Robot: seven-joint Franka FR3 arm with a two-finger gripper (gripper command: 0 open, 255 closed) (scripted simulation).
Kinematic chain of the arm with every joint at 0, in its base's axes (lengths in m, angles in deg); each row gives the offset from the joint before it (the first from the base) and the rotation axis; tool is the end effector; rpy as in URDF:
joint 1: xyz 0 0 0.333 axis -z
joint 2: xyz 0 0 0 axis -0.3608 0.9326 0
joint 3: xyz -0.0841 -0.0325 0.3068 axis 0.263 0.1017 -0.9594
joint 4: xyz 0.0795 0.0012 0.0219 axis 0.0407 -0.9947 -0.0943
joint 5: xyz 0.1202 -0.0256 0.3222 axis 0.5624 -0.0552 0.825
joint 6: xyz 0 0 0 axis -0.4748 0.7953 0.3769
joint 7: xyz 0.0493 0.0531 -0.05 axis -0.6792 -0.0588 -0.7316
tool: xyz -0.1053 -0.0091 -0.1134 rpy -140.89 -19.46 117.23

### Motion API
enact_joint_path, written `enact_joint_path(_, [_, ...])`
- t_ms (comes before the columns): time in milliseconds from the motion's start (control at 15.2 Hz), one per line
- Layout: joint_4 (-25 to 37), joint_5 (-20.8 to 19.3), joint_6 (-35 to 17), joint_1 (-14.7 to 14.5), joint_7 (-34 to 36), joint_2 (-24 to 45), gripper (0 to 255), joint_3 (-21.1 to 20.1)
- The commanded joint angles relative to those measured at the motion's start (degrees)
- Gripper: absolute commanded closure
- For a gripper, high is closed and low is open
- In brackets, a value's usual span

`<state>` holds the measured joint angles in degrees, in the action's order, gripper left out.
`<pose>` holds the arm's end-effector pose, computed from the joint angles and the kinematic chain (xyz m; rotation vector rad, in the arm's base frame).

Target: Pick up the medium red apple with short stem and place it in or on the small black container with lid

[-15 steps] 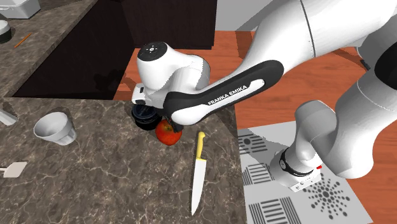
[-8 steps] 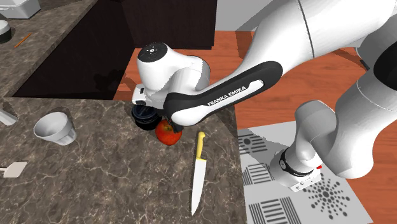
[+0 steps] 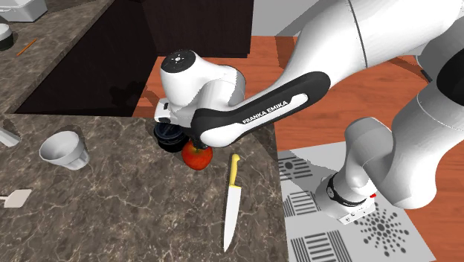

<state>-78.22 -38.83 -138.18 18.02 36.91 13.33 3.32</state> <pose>0.4520 -0.1714 0.3815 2.9316 0.8670 -0.0072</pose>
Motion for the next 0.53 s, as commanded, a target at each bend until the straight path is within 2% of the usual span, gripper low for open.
enact_joint_path(0, [0.0, 0.0, 0.0, 0.0, 0.0, 0.0, 255, 0.0])
enact_joint_path(462, [2.6, -0.6, 4.7, -0.1, 0.3, -2.1, 255, -0.3])
